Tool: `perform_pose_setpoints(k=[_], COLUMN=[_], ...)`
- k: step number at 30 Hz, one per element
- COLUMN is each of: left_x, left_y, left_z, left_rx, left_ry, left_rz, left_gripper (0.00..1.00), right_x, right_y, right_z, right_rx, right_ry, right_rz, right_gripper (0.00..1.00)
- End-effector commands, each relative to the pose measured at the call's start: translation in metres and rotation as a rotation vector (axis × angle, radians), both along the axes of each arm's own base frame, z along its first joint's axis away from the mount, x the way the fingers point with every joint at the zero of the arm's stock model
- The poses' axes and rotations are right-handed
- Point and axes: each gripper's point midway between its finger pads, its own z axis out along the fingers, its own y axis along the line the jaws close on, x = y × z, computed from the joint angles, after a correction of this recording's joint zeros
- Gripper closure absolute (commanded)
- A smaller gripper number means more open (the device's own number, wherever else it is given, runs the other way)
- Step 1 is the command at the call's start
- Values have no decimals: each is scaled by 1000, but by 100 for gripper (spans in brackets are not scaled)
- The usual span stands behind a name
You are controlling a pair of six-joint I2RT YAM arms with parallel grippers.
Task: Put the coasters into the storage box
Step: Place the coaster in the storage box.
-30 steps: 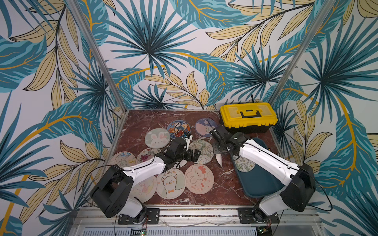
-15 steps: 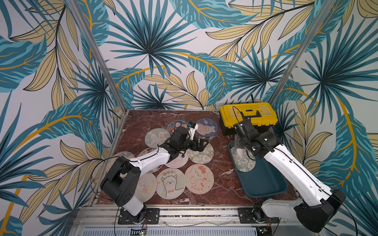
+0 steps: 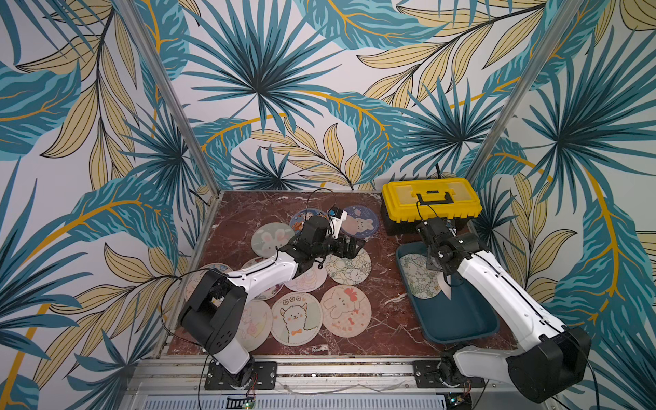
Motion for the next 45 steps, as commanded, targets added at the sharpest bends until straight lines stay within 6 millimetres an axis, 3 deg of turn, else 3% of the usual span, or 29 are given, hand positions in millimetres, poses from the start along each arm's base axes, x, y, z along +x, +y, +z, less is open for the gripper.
perform_pose_setpoints(k=[1, 6, 12, 17, 21, 25, 33, 38, 45], left_x=[7, 6, 6, 6, 6, 6, 4, 4, 2], left_y=[-7, -3, -1, -1, -1, 1, 2, 3, 5], left_z=[18, 16, 13, 12, 12, 11, 10, 8, 8], left_rx=[-25, -16, -10, -6, -5, 0, 2, 7, 12], left_ry=[-42, -45, -42, -43, -45, -45, -45, -45, -50], left_rz=[-15, -4, 5, 6, 7, 12, 13, 14, 18], left_gripper=[1, 1, 0, 1, 1, 0, 1, 0, 1], right_x=[-9, -1, 31, 53, 62, 66, 66, 75, 105], right_y=[-17, -21, 16, 35, 44, 48, 60, 76, 102], right_z=[-16, -46, -97, -120, -134, -136, -127, -128, -124], right_rx=[-67, -73, 127, 212, 249, 269, 343, 423, 538], right_ry=[61, 126, 151, 170, 185, 179, 166, 146, 85], right_rz=[-59, -85, -24, 0, 12, 18, 51, 85, 138], right_gripper=[100, 100, 100, 100, 80, 62, 41, 38, 36])
